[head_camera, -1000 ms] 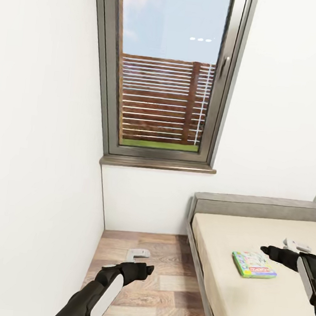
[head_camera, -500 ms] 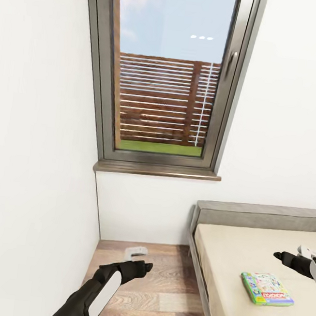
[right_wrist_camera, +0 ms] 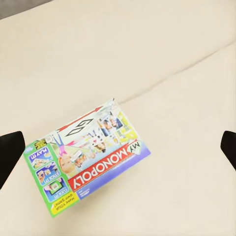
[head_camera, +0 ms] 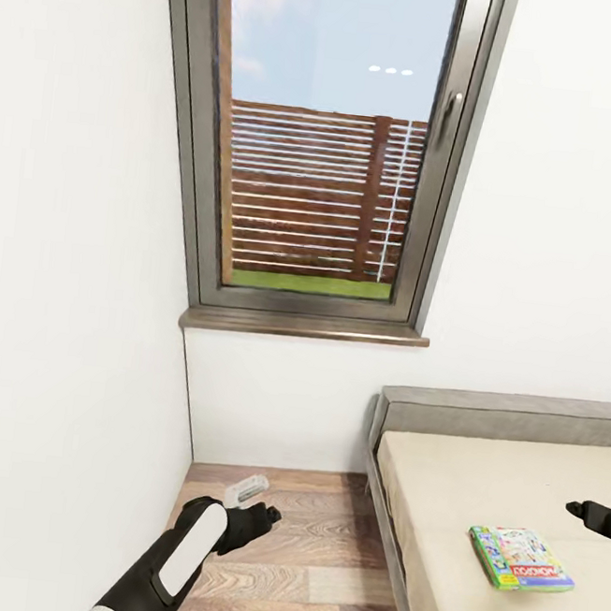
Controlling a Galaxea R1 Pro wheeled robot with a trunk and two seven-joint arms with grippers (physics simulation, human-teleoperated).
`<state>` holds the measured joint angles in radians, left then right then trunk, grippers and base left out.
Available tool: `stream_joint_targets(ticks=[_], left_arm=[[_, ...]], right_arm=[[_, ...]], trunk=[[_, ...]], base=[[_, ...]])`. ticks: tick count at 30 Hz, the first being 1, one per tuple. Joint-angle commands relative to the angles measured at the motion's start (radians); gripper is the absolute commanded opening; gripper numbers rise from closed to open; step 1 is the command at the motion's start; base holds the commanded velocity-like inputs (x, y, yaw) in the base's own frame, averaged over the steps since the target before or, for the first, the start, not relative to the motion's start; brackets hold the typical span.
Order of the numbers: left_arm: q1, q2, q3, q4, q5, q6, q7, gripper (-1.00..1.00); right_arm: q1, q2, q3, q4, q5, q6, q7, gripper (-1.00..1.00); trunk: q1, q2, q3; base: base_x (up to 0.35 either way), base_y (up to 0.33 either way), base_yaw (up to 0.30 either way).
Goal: Put all the toys in the child's room - the three board games (two on the bed and one on the table), the two jigsaw puzzles on the table, and the tennis ball on the table - inside the toy box on the table in the child's room.
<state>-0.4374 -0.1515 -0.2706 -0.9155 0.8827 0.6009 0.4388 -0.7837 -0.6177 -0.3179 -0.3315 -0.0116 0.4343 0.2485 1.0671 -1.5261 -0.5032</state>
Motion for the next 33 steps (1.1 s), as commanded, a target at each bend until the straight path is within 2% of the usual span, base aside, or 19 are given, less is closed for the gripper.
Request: stream_joint_targets(ticks=[1,8,24,33], left_arm=[[-0.001,0.001,0.003,0.001,0.010,0.000,0.010,1.00],[-0.005,0.003,0.035,0.021,0.009,-0.006,0.008,1.00],[-0.036,0.002,0.034,0.080,0.007,0.002,-0.046,1.00],[-0.038,0.003,0.032,0.084,0.007,0.006,-0.072,1.00]], right_arm=[[0.000,0.000,-0.006,-0.001,-0.001,0.006,0.004,1.00],[0.000,0.000,-0.006,-0.001,0.000,-0.007,0.005,1.00],[0.003,0.001,-0.006,0.000,-0.002,-0.011,0.005,1.00],[0.003,0.001,-0.005,-0.002,-0.002,-0.010,0.033,1.00]], trunk=[[0.004,-0.008,-0.004],[0.031,-0.057,-0.026],[0.092,-0.169,-0.076],[0.127,-0.232,-0.105]], base=[[0.000,0.000,0.000],[0.000,0.000,0.000],[0.000,0.000,-0.004],[0.000,0.000,-0.205]])
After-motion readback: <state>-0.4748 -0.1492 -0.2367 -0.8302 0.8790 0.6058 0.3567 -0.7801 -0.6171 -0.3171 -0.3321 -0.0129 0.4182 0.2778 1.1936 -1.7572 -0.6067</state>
